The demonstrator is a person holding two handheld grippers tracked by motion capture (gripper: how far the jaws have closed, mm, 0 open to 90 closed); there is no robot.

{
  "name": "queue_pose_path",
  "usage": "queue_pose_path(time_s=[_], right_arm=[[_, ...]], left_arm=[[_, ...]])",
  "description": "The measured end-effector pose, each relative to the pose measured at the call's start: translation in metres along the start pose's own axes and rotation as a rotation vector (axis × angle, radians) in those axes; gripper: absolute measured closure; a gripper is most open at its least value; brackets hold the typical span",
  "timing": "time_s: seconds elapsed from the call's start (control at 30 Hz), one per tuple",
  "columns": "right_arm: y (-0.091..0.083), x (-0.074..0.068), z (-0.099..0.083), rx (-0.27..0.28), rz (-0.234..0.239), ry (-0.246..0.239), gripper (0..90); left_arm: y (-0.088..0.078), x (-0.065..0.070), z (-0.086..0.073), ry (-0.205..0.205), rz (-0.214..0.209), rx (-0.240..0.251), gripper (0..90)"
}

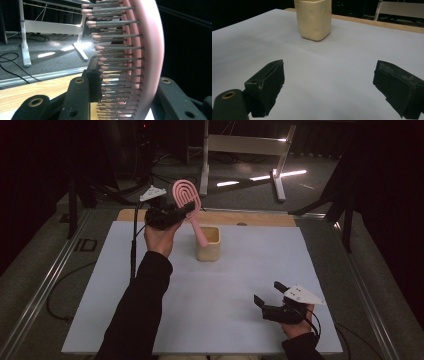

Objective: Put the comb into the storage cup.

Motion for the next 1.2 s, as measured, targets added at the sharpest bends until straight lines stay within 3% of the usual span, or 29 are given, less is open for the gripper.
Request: queue_pose_path(time_s=[0.83,1.2], right_arm=[[0.001,-0.001,-0.001,0.000,0.001,0.003,9.9],[-0.001,0.002,-0.001,0.003,-0.004,0.008,9.9]], left_arm=[[0.010,-0.001,0.001,-0.001,0.003,0.008,64.0],[0.017,-0.003,-0.003,0.004,0.024,0.021,64.0]])
Point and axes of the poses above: each handheld gripper's, and its own axes: y roughly forward along the jaws, z roughly out of its top, x roughly to its right, the point moved 7 cm from there along y, roughly forward along the jaws, and after that the axes turned 15 degrees about x, right-handed, at the moved point
